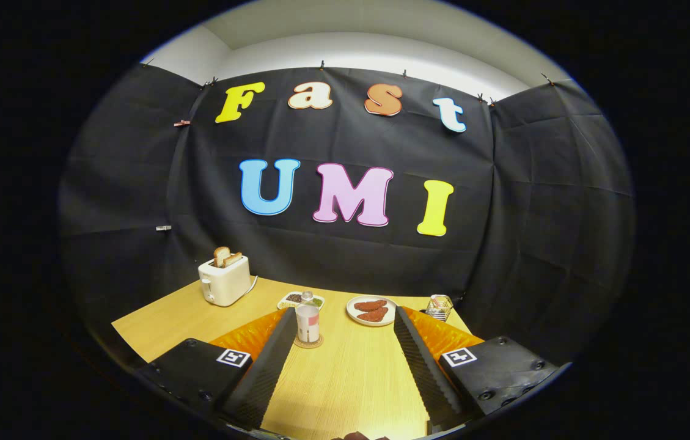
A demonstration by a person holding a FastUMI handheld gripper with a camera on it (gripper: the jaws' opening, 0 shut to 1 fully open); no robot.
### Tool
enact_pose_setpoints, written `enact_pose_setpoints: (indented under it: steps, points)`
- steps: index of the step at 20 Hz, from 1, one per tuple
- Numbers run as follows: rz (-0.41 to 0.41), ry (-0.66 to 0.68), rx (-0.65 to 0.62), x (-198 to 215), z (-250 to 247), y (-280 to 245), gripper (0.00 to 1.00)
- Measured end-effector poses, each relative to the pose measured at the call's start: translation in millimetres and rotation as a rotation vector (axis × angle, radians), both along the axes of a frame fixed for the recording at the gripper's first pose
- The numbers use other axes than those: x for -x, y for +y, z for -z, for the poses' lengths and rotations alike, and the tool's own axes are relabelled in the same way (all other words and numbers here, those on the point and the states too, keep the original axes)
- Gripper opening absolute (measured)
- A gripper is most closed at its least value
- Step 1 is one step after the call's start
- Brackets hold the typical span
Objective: Take the bottle from table, then pour the juice into the cup, finally place the bottle on the coaster
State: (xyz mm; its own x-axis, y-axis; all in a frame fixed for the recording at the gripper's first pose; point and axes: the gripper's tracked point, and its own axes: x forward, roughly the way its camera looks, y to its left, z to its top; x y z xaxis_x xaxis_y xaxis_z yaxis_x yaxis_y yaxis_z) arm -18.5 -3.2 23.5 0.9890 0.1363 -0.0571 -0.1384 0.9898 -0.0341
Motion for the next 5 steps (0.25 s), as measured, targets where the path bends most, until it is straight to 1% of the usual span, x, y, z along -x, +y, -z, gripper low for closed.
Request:
enact_pose_setpoints:
  steps: [5]
  points:
    - [0.013,-0.012,-0.013,0.0,-13.3,-5.5,0.97]
